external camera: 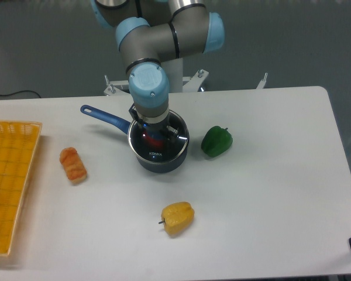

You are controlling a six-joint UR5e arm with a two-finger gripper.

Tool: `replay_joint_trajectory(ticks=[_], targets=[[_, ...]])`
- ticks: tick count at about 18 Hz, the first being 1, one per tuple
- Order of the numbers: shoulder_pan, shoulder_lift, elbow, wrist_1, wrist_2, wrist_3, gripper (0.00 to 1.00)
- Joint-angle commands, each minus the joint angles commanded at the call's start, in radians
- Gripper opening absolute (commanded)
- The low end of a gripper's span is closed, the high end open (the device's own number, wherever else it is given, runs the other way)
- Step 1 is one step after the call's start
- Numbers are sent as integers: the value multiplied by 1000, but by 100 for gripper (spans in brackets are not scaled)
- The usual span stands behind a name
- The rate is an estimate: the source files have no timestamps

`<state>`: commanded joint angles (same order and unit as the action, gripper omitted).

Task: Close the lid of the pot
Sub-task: 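Hold the lid on the saucepan and settle it flat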

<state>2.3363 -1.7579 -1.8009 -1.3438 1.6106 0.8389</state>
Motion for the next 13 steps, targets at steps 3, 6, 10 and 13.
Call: replay_joint_trajectory(ticks=[3,6,10,13], targets=[[0,2,0,0,2,8,63],[0,0,0,0,2,8,63],[3,0,3,2,2,8,63],[5,0,3,2,0,8,63]])
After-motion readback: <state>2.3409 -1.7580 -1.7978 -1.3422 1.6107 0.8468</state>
